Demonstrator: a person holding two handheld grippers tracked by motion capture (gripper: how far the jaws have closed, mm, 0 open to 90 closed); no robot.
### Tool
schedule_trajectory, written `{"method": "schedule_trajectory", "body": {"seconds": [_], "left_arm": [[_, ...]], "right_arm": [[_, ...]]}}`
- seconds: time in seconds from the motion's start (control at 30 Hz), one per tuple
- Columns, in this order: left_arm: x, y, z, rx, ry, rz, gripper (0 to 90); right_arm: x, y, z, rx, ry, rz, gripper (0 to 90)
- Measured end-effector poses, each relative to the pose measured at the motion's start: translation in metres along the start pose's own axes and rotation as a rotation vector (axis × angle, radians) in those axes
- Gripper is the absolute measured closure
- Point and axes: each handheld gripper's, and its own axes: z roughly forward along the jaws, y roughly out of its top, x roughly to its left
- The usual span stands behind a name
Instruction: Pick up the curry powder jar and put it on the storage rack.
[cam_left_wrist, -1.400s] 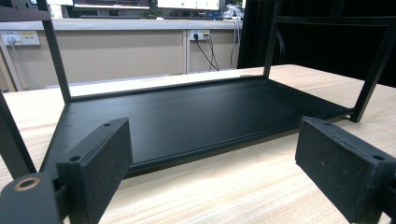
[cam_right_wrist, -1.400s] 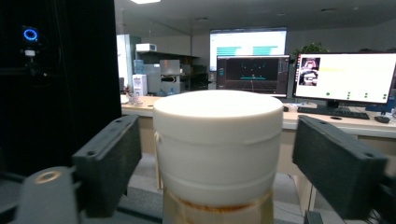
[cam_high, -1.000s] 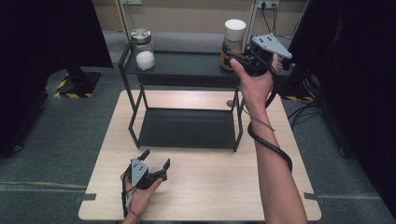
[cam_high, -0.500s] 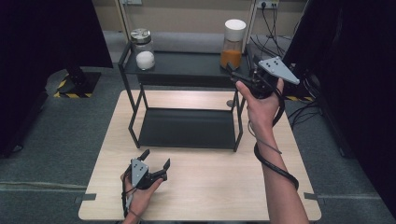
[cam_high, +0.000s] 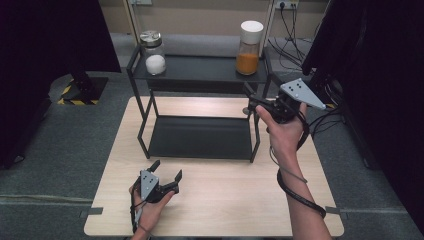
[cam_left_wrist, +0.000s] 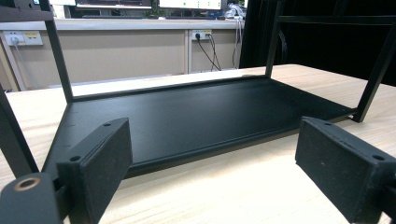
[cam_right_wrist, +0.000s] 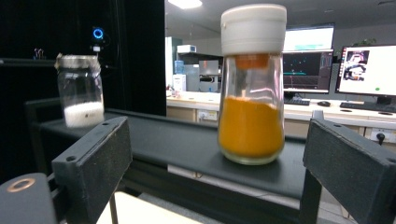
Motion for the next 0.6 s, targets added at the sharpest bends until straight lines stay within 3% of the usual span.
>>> {"method": "schedule_trajectory", "body": {"seconds": [0.6], "left_arm": [[0.0,0.0,0.0,0.001,0.001,0.004,10.3]], "right_arm": [[0.001,-0.033,-0.025,0.043,0.051,0.01,8.2]]}}
